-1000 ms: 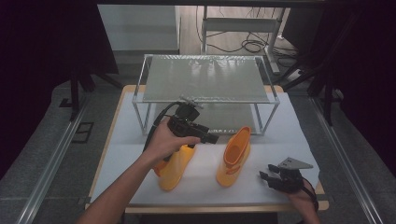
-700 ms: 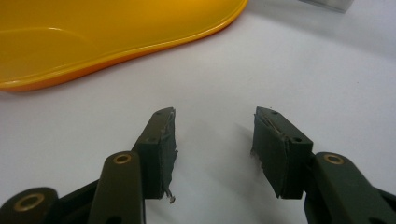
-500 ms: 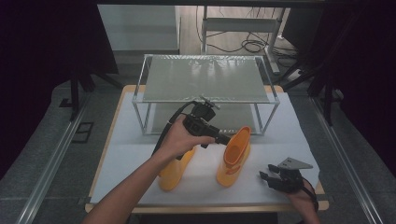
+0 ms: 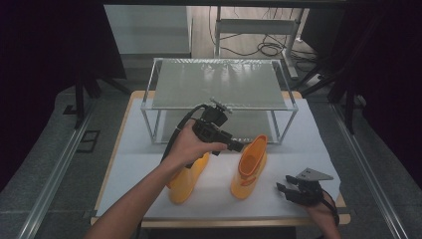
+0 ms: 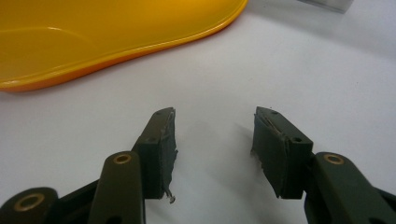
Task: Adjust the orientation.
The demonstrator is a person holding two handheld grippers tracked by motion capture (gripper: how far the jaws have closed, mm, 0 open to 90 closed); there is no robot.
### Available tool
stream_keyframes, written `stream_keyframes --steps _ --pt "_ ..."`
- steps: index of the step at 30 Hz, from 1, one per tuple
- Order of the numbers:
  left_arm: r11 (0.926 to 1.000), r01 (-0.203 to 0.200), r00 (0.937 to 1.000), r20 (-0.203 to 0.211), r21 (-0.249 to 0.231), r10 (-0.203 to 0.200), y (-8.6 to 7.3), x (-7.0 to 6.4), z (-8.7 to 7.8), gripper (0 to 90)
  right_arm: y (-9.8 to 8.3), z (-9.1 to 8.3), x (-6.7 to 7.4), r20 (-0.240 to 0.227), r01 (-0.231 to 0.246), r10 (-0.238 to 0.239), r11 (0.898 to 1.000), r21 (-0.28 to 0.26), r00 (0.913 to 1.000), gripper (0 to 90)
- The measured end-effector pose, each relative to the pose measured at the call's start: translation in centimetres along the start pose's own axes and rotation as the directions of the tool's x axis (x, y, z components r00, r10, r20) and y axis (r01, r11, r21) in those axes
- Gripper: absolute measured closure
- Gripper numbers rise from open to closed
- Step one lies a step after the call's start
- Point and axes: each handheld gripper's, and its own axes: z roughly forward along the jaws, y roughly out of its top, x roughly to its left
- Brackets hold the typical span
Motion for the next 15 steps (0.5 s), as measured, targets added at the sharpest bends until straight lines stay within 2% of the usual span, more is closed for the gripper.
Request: stream_keyframes --steps 6,8,15 --pt "0.9998 -0.006 0.9999 -0.009 -0.021 0.005 0.1 -0.6 -1.4 42.3 0.0 0.0 0.0 0.001 -0.001 0.001 1.0 0.0 1.0 49.1" --pt "0.9996 -0.024 0.9995 -0.021 -0.017 0.023 0.4 -1.2 -1.7 42.3 0.0 0.0 0.0 0.001 -0.001 0.001 1.0 0.0 1.0 49.1" --pt "0.9988 -0.044 0.9983 -0.038 0.021 0.045 1.2 -2.0 -0.6 42.5 0.0 0.0 0.0 0.001 -0.001 0.001 1.0 0.001 1.0 49.1"
